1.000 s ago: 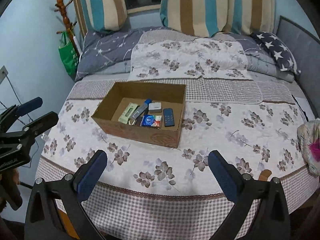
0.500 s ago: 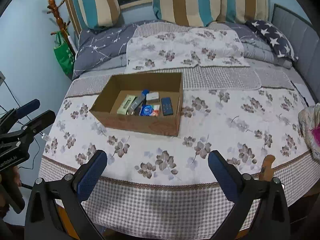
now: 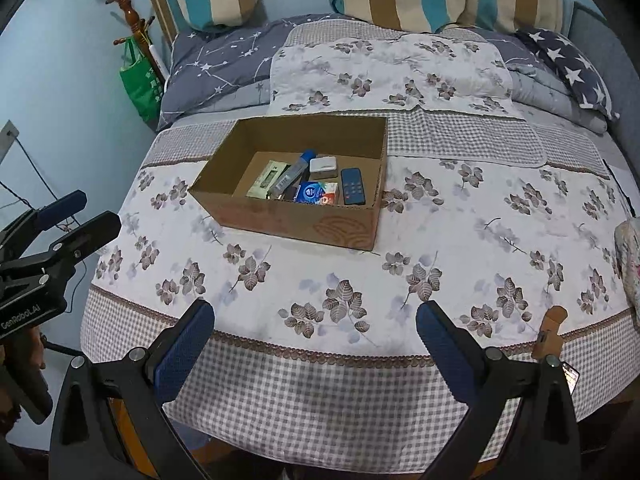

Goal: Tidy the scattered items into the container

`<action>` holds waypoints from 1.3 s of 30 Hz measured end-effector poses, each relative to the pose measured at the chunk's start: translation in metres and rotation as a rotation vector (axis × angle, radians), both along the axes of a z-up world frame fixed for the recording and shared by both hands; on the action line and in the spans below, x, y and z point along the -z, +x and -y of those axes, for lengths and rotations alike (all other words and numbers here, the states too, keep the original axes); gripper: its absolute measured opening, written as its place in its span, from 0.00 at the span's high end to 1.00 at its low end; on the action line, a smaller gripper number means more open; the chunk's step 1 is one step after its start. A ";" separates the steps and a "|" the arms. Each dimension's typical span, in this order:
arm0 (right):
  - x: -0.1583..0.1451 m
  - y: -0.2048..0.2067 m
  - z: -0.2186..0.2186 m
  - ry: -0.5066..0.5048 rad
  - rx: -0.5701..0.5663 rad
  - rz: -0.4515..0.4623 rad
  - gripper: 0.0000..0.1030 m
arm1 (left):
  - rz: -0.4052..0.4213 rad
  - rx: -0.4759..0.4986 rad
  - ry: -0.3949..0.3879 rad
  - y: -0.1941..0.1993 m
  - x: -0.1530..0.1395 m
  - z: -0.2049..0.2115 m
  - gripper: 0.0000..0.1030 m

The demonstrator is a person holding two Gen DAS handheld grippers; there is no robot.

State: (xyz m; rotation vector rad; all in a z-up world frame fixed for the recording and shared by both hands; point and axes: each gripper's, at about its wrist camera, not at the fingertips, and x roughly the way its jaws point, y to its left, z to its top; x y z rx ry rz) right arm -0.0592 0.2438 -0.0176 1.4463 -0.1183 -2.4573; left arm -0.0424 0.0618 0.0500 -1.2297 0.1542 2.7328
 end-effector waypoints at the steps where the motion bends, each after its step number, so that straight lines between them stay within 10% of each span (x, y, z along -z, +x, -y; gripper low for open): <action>1: 0.000 0.000 0.000 -0.001 0.003 -0.001 0.65 | -0.003 0.002 0.006 -0.001 -0.001 0.000 0.19; 5: -0.002 -0.001 -0.004 -0.007 0.014 -0.004 0.52 | -0.013 0.009 0.016 -0.003 -0.004 0.000 0.19; 8: -0.004 -0.002 -0.006 -0.013 0.020 -0.005 0.68 | -0.017 0.024 0.016 -0.004 -0.005 -0.002 0.19; 14: -0.008 0.001 -0.006 -0.017 0.024 -0.020 0.52 | -0.008 0.016 0.050 -0.006 -0.007 0.000 0.19; 30: -0.009 0.003 -0.004 -0.011 0.021 -0.013 0.61 | -0.060 0.018 0.083 -0.004 -0.011 0.009 0.19; 34: -0.008 0.003 -0.005 -0.017 0.020 -0.004 0.52 | -0.059 0.022 0.108 -0.005 -0.014 0.009 0.00; 39: -0.007 0.001 -0.006 -0.018 0.015 0.006 0.58 | -0.059 0.038 0.140 -0.005 -0.015 0.008 0.00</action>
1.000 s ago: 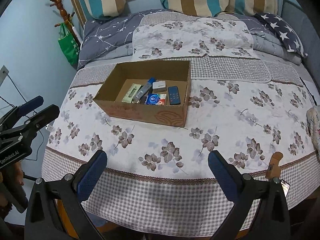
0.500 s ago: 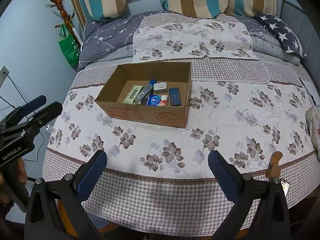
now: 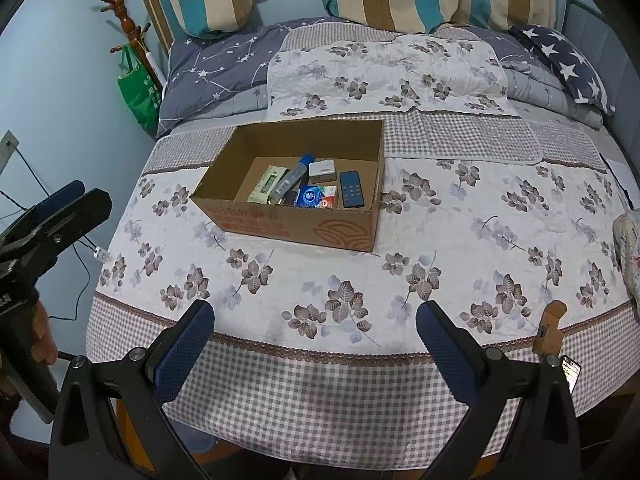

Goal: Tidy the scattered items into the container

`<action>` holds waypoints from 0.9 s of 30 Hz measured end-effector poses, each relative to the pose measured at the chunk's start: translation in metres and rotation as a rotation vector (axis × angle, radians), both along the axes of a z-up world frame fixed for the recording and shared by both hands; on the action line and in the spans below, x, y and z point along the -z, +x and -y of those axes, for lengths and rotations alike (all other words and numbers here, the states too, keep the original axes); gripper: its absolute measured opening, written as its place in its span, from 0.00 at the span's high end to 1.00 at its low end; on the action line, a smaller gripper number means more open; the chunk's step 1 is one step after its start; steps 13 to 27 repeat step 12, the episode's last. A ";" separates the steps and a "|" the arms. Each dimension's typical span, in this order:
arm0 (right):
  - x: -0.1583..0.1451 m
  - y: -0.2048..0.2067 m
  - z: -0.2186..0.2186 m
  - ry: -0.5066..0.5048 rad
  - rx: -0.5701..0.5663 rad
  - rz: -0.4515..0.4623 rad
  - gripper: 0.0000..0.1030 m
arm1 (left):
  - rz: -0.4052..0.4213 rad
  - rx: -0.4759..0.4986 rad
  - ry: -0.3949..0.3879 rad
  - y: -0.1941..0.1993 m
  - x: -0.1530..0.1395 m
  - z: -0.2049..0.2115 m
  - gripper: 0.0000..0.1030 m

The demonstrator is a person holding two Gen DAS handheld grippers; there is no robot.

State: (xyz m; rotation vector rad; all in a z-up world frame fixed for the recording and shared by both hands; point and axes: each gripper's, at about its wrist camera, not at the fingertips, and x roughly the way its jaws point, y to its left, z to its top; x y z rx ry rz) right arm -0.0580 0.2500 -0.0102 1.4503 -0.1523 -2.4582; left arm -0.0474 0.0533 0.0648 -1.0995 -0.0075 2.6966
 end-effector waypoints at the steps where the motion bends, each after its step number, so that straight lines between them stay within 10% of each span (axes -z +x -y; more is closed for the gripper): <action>1: 0.000 0.000 0.000 -0.001 0.000 0.003 0.58 | -0.006 0.000 -0.005 0.001 0.000 -0.001 0.00; 27: 0.005 -0.002 -0.001 -0.009 -0.002 0.025 0.58 | -0.018 -0.002 -0.044 0.002 0.000 -0.006 0.00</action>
